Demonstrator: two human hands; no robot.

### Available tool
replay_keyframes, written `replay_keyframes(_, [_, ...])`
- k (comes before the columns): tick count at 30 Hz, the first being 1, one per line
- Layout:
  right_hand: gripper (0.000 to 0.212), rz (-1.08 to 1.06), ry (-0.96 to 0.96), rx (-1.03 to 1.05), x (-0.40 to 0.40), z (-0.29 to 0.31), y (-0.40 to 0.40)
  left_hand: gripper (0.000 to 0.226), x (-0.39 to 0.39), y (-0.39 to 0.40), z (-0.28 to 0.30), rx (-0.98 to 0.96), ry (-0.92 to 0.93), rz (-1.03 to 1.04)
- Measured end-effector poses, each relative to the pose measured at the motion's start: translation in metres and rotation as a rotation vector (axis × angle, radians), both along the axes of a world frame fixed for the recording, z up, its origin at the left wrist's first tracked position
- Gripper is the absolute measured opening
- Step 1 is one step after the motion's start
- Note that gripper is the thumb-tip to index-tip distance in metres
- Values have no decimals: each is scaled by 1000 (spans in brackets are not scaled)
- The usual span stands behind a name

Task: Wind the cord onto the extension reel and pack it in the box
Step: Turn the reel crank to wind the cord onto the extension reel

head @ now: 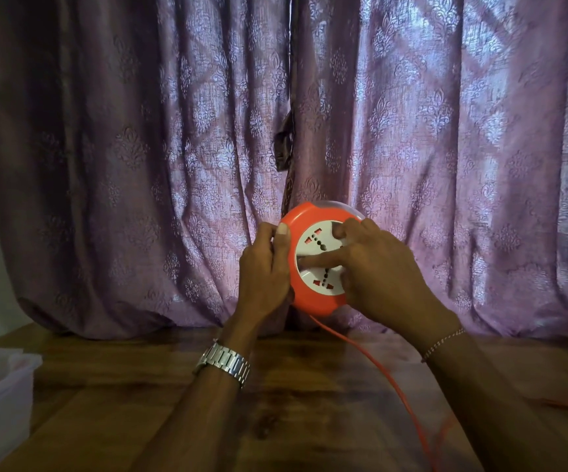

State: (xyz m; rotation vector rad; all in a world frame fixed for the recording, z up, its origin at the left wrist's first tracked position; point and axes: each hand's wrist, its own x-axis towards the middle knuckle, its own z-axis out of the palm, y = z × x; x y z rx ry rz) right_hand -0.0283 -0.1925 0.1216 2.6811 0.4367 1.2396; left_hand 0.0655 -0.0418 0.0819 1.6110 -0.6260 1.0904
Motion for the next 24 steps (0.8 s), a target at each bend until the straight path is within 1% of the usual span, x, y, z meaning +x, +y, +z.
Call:
replay_keyframes(4, [62, -19, -86, 113, 3, -4, 0, 33, 1, -1, 1, -21, -17, 16])
replay_keyframes(9, [70, 22, -109, 377, 9, -10, 2, 34, 1, -2, -1, 11, -18, 45])
replay_keyframes(12, [74, 73, -131, 562, 14, -11, 4, 32, 3, -2, -2, -13, -12, 31])
replay_keyframes(13, [75, 82, -137, 593, 16, -11, 3, 33, 3, -1, -2, -11, -14, 26])
replay_keyframes(15, [76, 74, -122, 582, 16, -9, 2, 37, 3, -1, -2, 9, -14, 21])
replay_keyframes(18, [78, -50, -111, 469, 12, -6, 1, 39, 3, -3, -3, 6, -13, 9])
replay_keyframes(19, [72, -57, -108, 443, 10, -3, -1, 38, 3, -3, -3, 3, -15, 8])
replay_keyframes(20, [60, -17, -101, 437, 8, 0, -3, 36, 4, -2, -2, -1, -13, 9])
replay_keyframes(22, [28, 119, -82, 414, 5, 5, -8, 33, 5, 0, -2, -18, -10, 1])
replay_keyframes(23, [21, 165, -56, 368, 3, 7, -10, 32, 6, 0, -2, -25, -12, -6])
replay_keyframes(24, [27, 191, -14, 302, 1, 8, -12, 31, 6, 0, -2, -28, -15, -9])
